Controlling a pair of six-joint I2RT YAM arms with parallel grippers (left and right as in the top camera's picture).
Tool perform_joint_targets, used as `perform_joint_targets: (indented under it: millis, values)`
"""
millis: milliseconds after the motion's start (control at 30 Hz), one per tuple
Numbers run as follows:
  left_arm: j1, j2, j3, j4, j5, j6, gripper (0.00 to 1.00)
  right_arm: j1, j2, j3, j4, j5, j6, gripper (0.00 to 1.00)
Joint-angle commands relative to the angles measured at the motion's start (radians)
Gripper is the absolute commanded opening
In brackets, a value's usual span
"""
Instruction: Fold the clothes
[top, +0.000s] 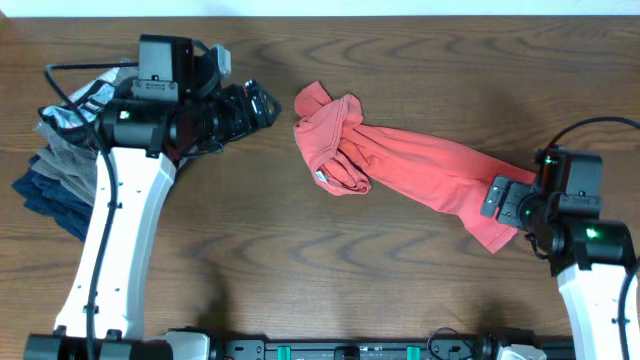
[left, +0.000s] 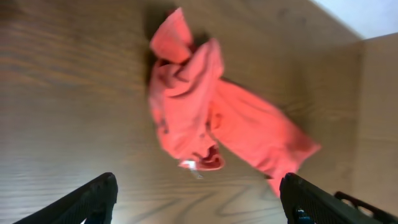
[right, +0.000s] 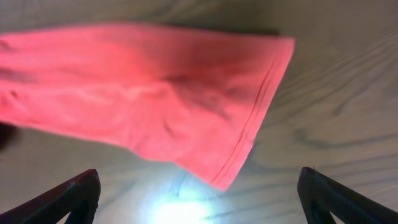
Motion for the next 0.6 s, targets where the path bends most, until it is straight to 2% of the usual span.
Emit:
perform_joint_targets:
  millis: [0,200,433,567]
  values:
    - [-0.028,0.043,0.001,-0.031,-0.055,0.094,0.85,-0.008,0.045,0.009,-0.015,-0.054,-0.023,0.99]
    - [-0.140,0.123,-0.042,-0.071,-0.055,0.100,0.85,-0.008,0.090,0.009,-0.021,-0.053,-0.021,0.99]
    - [-0.292,0.272,-0.089,-0.025,-0.064,0.093,0.85,-0.008,0.095,0.009,-0.019,-0.053,-0.021,0.99]
    - [-0.342,0.369,-0.089,-0.015,-0.212,-0.002,0.85,-0.008,0.095,0.009,-0.019,-0.053,-0.021,0.99]
